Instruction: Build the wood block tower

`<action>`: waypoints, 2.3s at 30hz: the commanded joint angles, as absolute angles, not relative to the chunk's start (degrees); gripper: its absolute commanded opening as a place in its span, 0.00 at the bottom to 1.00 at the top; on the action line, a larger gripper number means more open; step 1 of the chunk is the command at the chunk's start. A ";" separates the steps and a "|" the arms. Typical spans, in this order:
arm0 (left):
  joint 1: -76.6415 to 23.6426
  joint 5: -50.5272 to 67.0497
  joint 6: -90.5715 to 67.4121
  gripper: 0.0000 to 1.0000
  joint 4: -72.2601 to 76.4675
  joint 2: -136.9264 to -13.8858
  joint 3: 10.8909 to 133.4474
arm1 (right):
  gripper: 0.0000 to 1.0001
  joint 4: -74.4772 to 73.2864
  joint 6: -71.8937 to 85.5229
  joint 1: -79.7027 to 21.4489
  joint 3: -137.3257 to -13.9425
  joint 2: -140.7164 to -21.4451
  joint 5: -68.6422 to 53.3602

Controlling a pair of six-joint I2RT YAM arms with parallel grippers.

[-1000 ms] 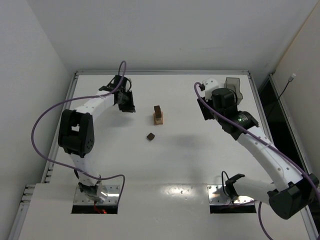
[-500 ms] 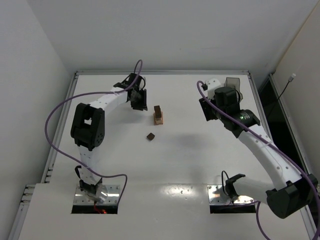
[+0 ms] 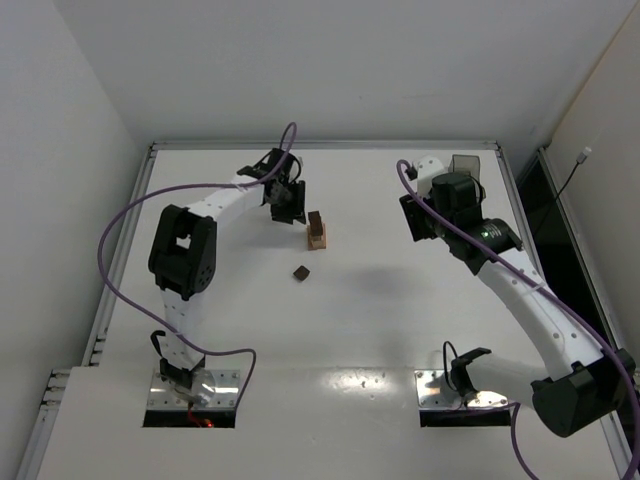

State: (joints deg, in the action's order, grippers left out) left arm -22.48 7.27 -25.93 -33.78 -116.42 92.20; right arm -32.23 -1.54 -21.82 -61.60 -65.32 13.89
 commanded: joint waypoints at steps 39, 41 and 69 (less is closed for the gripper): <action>-26.28 22.06 -1.34 0.50 -36.81 -88.24 72.25 | 0.57 -30.67 -9.22 -21.45 -54.23 -58.36 3.96; -26.89 22.58 3.48 0.50 -40.68 -87.71 72.25 | 0.57 -30.15 -10.01 -21.45 -52.92 -56.96 4.48; -42.45 5.91 -5.70 0.55 -30.06 -94.65 66.53 | 0.57 -30.06 -11.51 -16.70 -49.57 -53.35 5.62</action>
